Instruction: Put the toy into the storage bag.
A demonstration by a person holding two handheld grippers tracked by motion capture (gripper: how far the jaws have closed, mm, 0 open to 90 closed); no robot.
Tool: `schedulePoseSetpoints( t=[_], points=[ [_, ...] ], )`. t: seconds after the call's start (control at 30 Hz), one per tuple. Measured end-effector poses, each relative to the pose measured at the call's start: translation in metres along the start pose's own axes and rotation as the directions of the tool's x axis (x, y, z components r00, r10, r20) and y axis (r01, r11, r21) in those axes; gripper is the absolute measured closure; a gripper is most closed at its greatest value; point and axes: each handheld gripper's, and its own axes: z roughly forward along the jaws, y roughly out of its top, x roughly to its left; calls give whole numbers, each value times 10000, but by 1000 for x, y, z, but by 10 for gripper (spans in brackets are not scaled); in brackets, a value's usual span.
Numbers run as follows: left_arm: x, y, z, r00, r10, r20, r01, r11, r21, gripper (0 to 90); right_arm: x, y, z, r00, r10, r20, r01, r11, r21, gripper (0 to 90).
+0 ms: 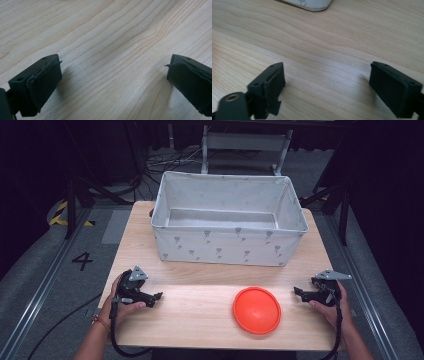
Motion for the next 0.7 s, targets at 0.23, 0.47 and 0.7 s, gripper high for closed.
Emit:
schedulePoseSetpoints(
  t=[0.23, 0.47, 0.7],
  points=[
    [0, 0, 0, 10000, 7, 11, -7, 10000, 0, 1, 10, 7, -12, 9966, -324, -758, 300, 9990, -322, 185],
    [0, 0, 0, 10000, 4, 14, -4, 10000, -9, 1, 38, 18, -23, 9801, -1047, -1686, 943, 9932, -689, 179],
    [0, 0, 0, 10000, 11, 12, -11, 10000, 4, 1, 77, 25, -21, 9423, -2058, -2640, 1969, 9786, -599, 189]
  ],
)
